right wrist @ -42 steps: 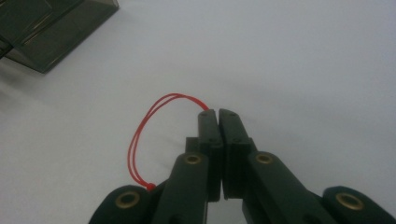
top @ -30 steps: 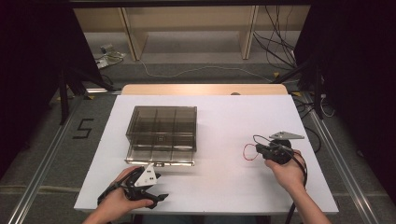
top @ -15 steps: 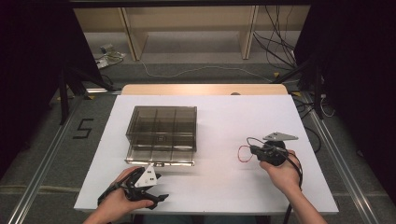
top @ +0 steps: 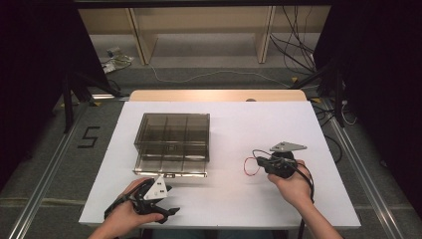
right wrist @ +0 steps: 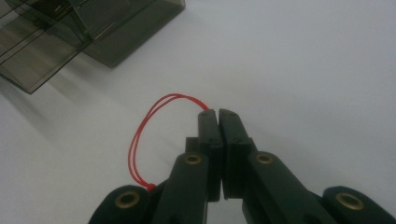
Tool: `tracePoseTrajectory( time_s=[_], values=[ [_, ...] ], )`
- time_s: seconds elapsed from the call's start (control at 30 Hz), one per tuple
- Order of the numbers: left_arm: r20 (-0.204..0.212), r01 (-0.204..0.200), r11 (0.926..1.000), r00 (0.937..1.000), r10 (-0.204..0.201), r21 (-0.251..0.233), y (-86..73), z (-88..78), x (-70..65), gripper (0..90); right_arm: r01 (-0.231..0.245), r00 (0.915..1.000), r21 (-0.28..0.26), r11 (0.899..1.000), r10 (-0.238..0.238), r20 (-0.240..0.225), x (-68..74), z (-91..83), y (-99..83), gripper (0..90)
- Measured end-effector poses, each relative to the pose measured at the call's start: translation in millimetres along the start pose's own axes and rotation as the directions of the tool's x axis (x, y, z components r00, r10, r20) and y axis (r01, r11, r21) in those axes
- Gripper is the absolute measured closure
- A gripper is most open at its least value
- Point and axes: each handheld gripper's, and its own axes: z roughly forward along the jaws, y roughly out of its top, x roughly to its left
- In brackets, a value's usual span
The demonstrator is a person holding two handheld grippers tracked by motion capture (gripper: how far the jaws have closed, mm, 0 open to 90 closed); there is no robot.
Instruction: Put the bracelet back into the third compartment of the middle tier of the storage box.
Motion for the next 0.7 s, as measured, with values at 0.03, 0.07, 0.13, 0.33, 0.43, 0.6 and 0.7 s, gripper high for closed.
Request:
tracePoseTrajectory(
  time_s=[0.03, 0.07, 0.13, 0.33, 0.43, 0.6, 0.7],
  values=[
    [0.002, 0.002, 1.0, 1.0, -0.002, 0.0, -0.1, 0.1, -0.2, 28.2, 0.002, 1.0, -0.002, 1.0, -0.002, -0.001, 1.5, 1.2, 0.3, 89.0],
    [0.002, 0.002, 1.0, 1.0, -0.002, 0.0, -0.2, 0.1, -0.3, 28.2, 0.006, 1.0, -0.001, 1.0, -0.006, -0.004, 3.3, 2.3, 0.9, 89.0],
    [0.002, 0.001, 1.0, 1.0, -0.001, -0.001, -0.4, 0.2, -0.4, 28.2, 0.01, 0.9999, -0.001, 1.0, -0.01, -0.012, 5.9, 3.2, 1.8, 89.0],
    [0.005, 0.0, 1.0, 1.0, 0.0, -0.007, 0.5, -0.1, -0.1, 28.3, 0.03, 0.9991, -0.003, 1.0, -0.03, -0.029, 15.7, 7.8, 4.5, 89.0],
    [0.004, 0.001, 1.0, 1.0, -0.001, -0.004, 0.4, 0.4, -0.4, 28.2, 0.037, 0.9986, -0.001, 0.999, -0.037, -0.039, 20.4, 9.6, 6.5, 89.0],
    [0.003, -0.001, 1.0, 1.0, 0.001, -0.001, -0.2, 0.9, 0.7, 28.3, 0.046, 0.9976, -0.006, 0.999, -0.046, -0.051, 26.7, 12.0, 10.3, 89.0],
    [0.005, 0.004, 1.0, 1.0, -0.004, -0.003, 0.1, 1.5, 0.0, 28.3, 0.051, 0.9971, -0.012, 0.999, -0.052, -0.055, 29.3, 13.3, 11.7, 89.0]
  ],
)
